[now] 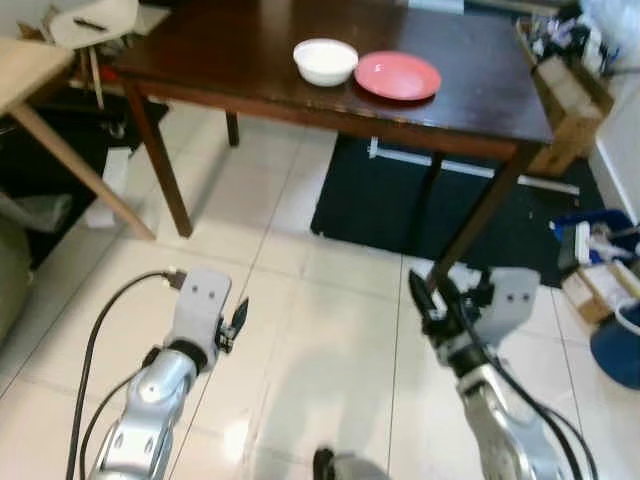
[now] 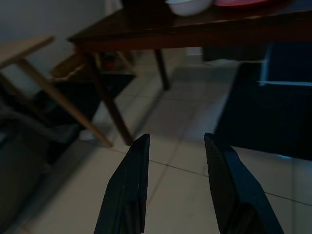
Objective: Setting the table
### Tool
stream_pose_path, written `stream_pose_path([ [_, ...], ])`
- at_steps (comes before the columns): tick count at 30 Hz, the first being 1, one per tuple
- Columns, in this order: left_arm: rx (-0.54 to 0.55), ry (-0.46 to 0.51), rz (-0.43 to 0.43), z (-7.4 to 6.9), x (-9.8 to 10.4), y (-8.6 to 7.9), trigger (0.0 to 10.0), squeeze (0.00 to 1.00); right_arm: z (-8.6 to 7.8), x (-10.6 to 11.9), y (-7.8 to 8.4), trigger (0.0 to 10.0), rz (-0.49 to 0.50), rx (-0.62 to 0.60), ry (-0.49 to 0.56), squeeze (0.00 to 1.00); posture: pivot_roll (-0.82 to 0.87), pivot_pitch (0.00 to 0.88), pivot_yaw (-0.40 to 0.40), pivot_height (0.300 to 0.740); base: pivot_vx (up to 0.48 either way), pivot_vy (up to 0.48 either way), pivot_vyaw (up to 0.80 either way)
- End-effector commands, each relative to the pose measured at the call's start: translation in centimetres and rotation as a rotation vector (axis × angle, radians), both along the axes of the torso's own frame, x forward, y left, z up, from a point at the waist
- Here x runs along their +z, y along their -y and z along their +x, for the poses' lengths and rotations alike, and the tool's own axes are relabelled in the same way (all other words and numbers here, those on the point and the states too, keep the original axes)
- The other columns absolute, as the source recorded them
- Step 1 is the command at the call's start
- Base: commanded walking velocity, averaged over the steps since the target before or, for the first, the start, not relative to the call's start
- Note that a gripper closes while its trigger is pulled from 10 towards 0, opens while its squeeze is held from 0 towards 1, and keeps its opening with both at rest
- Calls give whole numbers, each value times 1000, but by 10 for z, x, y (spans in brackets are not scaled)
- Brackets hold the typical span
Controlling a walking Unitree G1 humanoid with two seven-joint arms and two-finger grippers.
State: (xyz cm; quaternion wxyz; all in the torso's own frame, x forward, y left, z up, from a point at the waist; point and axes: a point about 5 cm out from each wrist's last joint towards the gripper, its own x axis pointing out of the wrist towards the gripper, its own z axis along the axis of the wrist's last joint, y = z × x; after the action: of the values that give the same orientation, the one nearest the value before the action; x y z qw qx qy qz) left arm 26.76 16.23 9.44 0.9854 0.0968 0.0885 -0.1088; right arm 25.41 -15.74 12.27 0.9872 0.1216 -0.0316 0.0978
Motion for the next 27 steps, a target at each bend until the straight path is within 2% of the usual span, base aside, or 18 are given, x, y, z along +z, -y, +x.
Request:
stream_pose_path([
  [1, -13, -15, -12, -2, -3, 3, 10000, 0, -1, -2, 4, 10000, 4, -10, -15, 0, -153, 46, 39, 740, 0, 0, 0],
  [9, -13, -19, -5, -1, -4, 4, 10000, 0, 0, -1, 3, 10000, 16, -6, -15, 0, -154, 46, 41, 740, 0, 0, 0],
  [14, 28, -16, 1, -2, -7, -2, 10000, 0, -1, -6, -2, 10000, -39, 53, -18, 0, -154, 46, 45, 740, 0, 0, 0],
  [18, 148, -58, 26, -9, -28, -23, 10000, 0, 3, -27, -7, 10000, -34, 95, -93, 0, -142, 38, 11, 740, 0, 0, 0],
  [23, 215, -88, 0, -19, -36, -30, 10000, 0, 6, -42, -11, 10000, -46, 127, -146, 0, -99, 40, -37, 740, 0, 0, 0],
  [27, 246, -72, -12, -25, -32, -33, 10000, 0, 13, -43, -13, 10000, -48, 152, -148, 0, -73, 42, -51, 740, 0, 0, 0],
])
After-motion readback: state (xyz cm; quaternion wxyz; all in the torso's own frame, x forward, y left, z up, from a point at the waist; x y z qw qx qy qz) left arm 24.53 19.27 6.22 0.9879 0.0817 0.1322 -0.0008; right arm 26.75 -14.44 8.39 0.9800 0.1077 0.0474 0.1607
